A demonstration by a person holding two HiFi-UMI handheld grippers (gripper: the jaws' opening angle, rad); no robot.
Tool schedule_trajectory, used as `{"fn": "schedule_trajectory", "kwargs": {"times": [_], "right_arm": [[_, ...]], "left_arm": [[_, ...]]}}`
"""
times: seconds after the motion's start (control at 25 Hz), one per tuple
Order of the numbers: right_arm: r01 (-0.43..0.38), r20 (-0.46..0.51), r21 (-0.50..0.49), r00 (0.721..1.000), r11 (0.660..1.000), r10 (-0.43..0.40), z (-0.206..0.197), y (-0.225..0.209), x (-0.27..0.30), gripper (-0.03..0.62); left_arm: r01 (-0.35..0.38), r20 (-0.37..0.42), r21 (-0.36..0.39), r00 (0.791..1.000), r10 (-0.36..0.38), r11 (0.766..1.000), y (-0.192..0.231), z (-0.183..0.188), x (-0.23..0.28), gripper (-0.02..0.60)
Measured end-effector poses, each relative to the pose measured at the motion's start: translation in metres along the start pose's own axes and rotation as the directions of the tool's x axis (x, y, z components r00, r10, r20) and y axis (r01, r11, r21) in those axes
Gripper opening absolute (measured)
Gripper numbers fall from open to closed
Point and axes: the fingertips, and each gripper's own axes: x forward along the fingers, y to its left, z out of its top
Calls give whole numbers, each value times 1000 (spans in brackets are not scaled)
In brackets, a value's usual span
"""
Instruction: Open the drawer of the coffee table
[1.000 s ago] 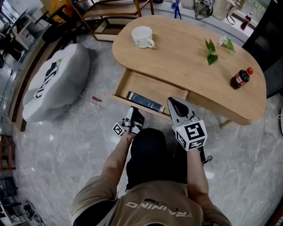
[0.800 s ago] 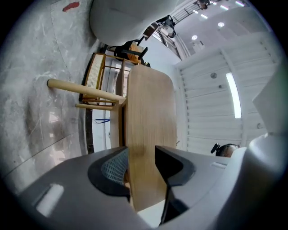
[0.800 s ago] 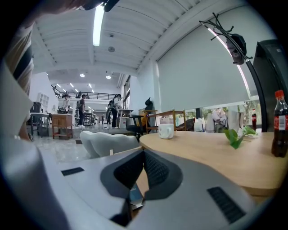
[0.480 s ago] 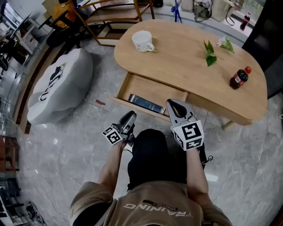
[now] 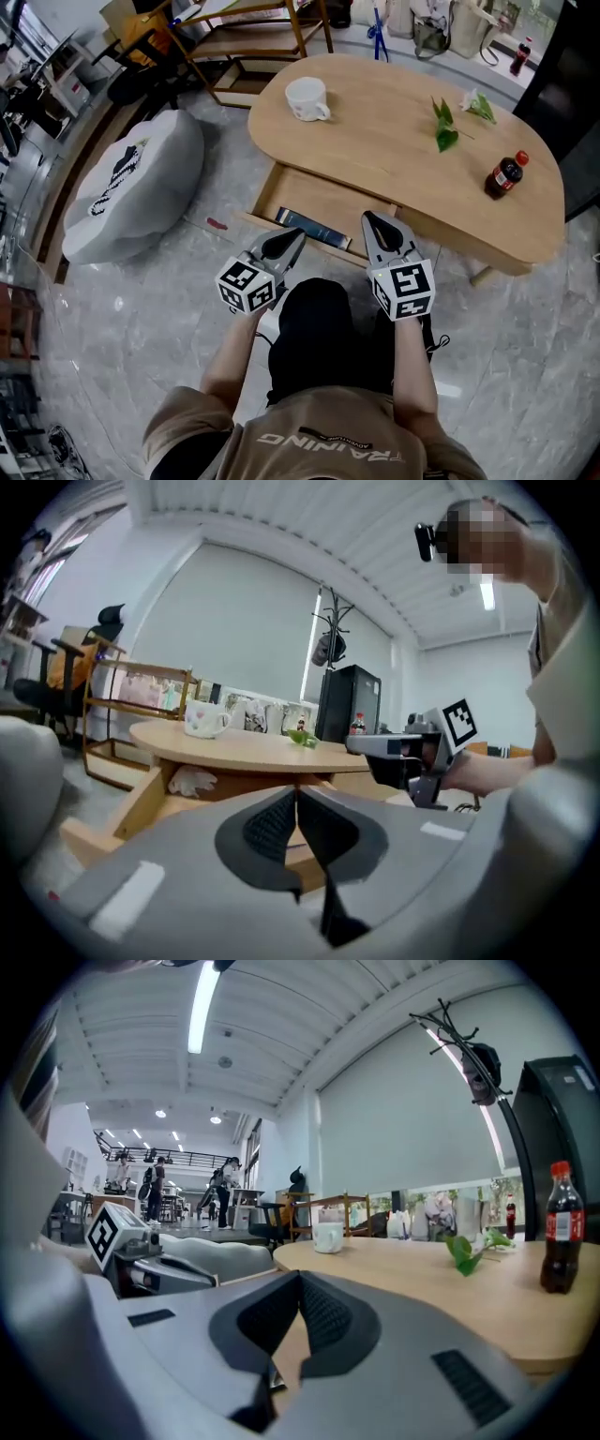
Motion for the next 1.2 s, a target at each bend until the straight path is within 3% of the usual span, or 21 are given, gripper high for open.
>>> {"fn": "schedule_trajectory", "kwargs": {"times": [0.04,0.2,0.4,0.68,0.84,1.08,1.2], "right_arm": [[22,4,1,1000,1000,-22,2,-4,-1,5],[90,22,-1,996,996,-90,10,-19,-6,5],[124,39,-10,992,992,-124,16,-30,-8,5],[178,47,19,983,984,-178,1,-35,-3,5],[202,31,28,979,979,-203,0,-42,2,5],[248,79,24,965,968,-249,66,-52,-6,5],[219,62,57,973,974,-223,112,-54,-17,5]], "left_arm": [[-9,-5,44,1000,10,999,-3,9,7,6],[-21,-3,217,1000,22,976,-21,43,39,6],[-28,28,261,999,22,965,-33,68,68,6],[-185,82,148,981,174,971,10,71,69,6],[-186,65,100,981,180,977,23,69,71,6],[-179,108,88,980,169,980,19,125,60,6],[-190,87,56,979,185,980,11,166,49,6]]}}
